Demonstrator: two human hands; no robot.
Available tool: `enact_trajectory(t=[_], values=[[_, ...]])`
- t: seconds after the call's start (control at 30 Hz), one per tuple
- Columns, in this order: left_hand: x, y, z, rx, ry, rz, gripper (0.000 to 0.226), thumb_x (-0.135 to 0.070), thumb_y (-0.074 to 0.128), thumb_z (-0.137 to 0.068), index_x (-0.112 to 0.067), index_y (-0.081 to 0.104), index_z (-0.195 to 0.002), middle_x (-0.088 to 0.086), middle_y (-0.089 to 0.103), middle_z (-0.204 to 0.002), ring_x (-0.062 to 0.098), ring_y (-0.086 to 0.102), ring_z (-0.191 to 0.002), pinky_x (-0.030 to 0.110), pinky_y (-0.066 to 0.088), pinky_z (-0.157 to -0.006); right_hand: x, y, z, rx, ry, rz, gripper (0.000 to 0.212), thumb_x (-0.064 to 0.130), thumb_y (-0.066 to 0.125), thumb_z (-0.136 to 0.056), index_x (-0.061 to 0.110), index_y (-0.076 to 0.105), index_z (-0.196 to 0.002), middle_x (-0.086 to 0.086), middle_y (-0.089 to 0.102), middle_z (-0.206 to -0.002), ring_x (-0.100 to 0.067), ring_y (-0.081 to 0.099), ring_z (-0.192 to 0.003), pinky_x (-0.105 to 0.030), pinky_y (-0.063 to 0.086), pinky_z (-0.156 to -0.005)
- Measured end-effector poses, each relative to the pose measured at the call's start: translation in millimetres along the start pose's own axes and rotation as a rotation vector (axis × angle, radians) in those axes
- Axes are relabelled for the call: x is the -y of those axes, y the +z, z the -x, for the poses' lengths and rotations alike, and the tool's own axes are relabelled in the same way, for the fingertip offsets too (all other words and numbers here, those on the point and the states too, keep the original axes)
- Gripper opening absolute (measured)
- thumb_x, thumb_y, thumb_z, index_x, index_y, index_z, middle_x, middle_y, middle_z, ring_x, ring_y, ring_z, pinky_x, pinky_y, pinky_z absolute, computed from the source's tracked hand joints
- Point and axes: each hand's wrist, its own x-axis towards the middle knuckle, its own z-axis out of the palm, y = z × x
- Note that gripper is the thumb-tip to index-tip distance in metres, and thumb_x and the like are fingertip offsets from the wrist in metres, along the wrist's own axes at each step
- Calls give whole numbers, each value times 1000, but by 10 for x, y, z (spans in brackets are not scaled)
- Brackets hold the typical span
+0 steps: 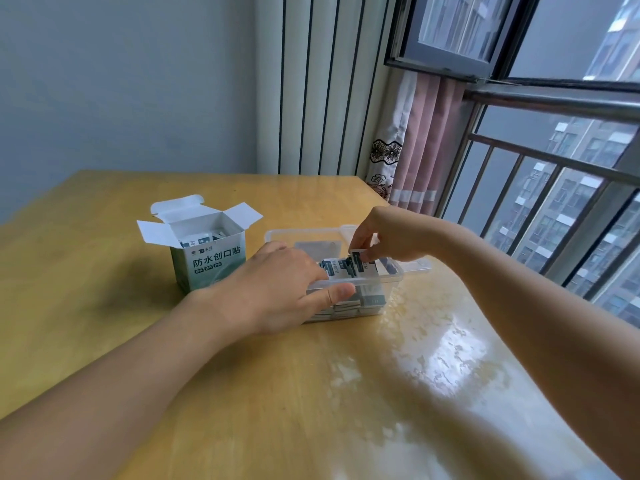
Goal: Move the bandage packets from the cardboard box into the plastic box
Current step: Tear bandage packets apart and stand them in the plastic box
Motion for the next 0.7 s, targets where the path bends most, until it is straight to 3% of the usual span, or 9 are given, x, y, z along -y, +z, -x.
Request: enact_trajectory(t=[0.07,0.2,0.33,0.43,0.53,0.6,0.7], values=[[-3,-7,5,4,3,9,85,-83,0,-84,-25,61,-76,-9,64,-81,14,60,-89,39,33,-108,5,34,13,-30,0,5,27,15,71,-90,18,74,-117,4,74,-109,-10,64,-91,-18,46,-79],[1,7,-6,21,-14,5,98,-85,-10,-79,-25,68,-84,-10,70,-94,13,60,-110,38,27,-113,36,58,32,-23,20,27,28,18,70,-91,19,73,-119,5,73,-113,-9,61,-90,-19,43,-79],[-2,13,-6,34,-31,10,110,-84,-15,-77,-25,74,-101,-10,71,-106,10,56,-118,34,21,-114,70,59,1,52,46,48,30,20,69,-92,20,70,-122,6,72,-117,-11,63,-97,-27,50,-90],[-15,6,-6,35,-34,19,106,-81,-13,-78,-25,74,-101,-10,71,-104,8,55,-120,32,18,-113,87,25,-3,63,79,28,36,21,70,-91,21,66,-127,5,72,-117,-15,65,-101,-35,51,-99],[-31,-10,-2,31,-44,66,93,-79,-8,-84,-27,69,-84,-9,68,-87,12,60,-105,36,25,-112,126,-92,40,82,96,31,40,27,71,-91,22,64,-131,5,71,-121,-17,65,-106,-38,48,-103],[-55,-83,19,4,-75,181,78,-78,3,-90,-29,61,-70,-9,58,-71,16,57,-83,37,38,-97,161,-225,101,117,123,41,42,32,69,-91,24,63,-132,6,69,-123,-18,64,-110,-39,47,-105],[-23,-364,63,-139,-198,467,68,-70,22,-91,-26,75,-91,-15,58,-57,5,59,-72,24,46,-74,300,-444,171,81,88,75,41,37,69,-91,28,63,-130,10,70,-121,-14,65,-107,-38,48,-104]])
